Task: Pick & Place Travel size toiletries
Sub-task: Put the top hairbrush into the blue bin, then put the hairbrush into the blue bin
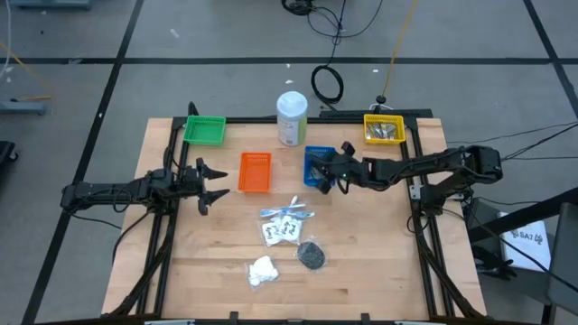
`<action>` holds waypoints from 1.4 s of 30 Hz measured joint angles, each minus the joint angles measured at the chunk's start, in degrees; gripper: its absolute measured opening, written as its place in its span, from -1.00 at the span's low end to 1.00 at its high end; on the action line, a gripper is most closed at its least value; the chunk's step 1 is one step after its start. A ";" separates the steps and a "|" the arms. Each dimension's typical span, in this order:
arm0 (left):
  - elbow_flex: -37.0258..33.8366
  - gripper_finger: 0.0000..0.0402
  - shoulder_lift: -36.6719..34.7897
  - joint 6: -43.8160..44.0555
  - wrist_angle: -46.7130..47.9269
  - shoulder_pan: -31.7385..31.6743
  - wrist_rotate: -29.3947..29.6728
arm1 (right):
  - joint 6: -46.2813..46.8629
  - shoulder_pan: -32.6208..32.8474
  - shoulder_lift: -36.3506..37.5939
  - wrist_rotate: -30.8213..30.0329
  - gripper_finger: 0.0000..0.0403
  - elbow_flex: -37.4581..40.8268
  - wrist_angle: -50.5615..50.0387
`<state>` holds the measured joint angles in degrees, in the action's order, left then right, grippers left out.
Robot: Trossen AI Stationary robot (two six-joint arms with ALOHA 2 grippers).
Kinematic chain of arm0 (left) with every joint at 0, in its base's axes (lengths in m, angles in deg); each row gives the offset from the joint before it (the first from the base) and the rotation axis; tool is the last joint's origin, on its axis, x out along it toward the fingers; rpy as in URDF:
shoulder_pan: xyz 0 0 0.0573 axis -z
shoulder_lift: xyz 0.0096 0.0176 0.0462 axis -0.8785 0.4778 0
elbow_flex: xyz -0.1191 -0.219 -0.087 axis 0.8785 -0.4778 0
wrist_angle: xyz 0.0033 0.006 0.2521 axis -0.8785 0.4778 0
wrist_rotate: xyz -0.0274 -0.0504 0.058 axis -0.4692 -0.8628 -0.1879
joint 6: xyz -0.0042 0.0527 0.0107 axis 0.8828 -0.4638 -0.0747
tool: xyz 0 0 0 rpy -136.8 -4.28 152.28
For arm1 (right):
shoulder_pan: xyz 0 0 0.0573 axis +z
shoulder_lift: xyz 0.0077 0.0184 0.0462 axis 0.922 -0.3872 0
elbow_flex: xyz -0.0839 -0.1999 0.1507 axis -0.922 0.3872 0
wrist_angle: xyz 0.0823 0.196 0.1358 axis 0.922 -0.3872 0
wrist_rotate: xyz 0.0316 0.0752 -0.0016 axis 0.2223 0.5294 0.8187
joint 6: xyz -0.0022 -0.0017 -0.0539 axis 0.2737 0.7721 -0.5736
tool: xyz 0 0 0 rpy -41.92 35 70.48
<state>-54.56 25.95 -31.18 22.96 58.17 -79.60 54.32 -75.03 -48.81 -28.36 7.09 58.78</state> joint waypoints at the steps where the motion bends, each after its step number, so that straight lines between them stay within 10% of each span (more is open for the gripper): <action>1: 0.01 0.36 0.00 0.00 0.00 -0.01 0.00 | -0.71 0.02 0.00 0.26 -0.79 0.00 1.02; 15: 0.01 0.36 0.00 0.00 0.00 -0.01 0.00 | -6.91 -0.71 -0.57 -0.74 -0.81 0.02 8.98; 31: 0.01 0.36 0.02 0.00 0.00 -0.02 -0.01 | -7.30 -0.70 -4.68 19.52 -0.95 0.06 10.89; 37: 0.00 0.36 0.02 -0.01 0.00 0.00 -0.02 | -5.66 10.33 -1.13 33.01 -0.64 -0.02 17.58; 42: 0.00 0.36 0.02 0.00 0.00 -0.02 0.00 | -3.88 23.97 -2.19 27.76 -0.12 -0.05 18.41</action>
<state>-54.56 25.98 -31.18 22.96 58.15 -79.60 50.43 -51.06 -50.99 -0.60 7.03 77.20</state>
